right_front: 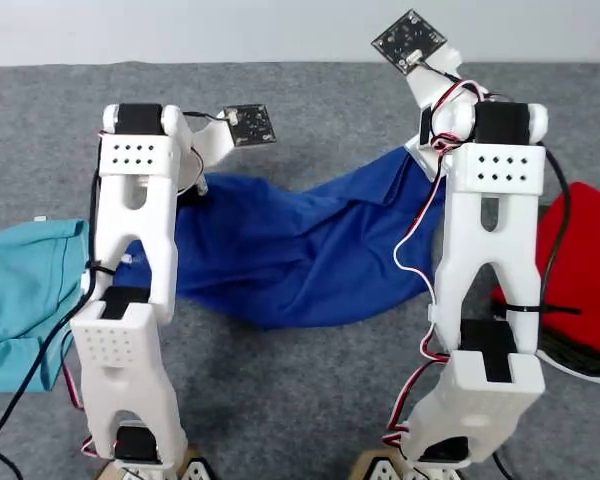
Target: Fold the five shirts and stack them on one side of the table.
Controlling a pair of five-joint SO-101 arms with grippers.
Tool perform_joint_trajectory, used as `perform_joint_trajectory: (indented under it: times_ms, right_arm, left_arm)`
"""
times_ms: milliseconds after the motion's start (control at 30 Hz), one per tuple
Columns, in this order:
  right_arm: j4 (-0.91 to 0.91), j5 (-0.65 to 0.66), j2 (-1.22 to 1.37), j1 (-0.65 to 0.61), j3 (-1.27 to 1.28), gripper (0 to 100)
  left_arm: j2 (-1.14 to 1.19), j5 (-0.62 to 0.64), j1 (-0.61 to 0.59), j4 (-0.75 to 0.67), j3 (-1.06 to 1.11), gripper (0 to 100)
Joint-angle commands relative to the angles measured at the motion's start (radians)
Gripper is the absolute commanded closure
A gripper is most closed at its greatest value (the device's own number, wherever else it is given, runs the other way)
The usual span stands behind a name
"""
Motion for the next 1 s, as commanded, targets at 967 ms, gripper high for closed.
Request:
perform_joint_trajectory:
  times_ms: [967]
  right_arm:
    - [-0.012, -0.012, -0.005, -0.013, -0.051, 98.8]
  left_arm:
    - [0.14, 0.043, 0.04, 0.026, -0.111, 87]
